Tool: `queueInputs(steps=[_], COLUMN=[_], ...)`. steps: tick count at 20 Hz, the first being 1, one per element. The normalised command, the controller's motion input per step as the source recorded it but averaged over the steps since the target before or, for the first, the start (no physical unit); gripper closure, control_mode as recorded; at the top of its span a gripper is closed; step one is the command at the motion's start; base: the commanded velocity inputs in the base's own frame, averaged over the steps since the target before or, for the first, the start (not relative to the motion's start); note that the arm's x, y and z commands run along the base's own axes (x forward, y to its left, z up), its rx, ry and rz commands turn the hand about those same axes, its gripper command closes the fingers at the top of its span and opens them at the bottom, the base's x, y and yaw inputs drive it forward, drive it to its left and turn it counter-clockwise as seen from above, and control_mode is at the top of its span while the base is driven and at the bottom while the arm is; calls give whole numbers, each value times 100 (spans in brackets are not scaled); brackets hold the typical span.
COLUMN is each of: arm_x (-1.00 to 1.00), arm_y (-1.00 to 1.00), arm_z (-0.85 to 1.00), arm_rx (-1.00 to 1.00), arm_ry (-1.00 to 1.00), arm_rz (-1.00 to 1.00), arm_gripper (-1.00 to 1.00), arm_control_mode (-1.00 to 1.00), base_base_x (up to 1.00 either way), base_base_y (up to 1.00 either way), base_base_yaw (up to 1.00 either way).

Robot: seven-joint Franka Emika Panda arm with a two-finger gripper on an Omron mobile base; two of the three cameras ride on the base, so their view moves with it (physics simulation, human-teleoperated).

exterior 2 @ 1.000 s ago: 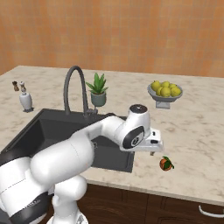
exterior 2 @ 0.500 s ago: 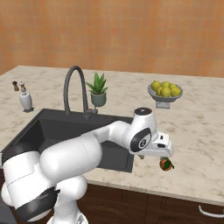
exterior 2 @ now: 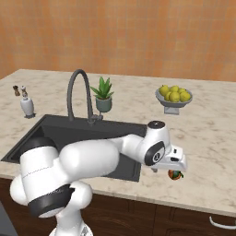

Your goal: Put the colander in the sink, put the banana, orange in the colander, and turn on the sink faucet and pour water over the colander.

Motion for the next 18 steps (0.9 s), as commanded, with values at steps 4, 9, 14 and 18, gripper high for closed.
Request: queueInputs(steps=[4, 9, 14, 18], arm_x=[38, 31, 22, 6], arm_y=[-30, -23, -23, -24], arm_z=[-27, -20, -15, -24], arm_rx=[0, 0, 0, 0], arm_ry=[0, 0, 0, 0], arm_rz=[0, 0, 0, 0], arm_gripper=[-100, -100, -100, -100], arm_control_mode=[-100, -100, -100, -100], base_base_x=[0, 0, 0, 0], base_base_y=[0, 0, 0, 0], base_base_yaw=[0, 0, 0, 0])
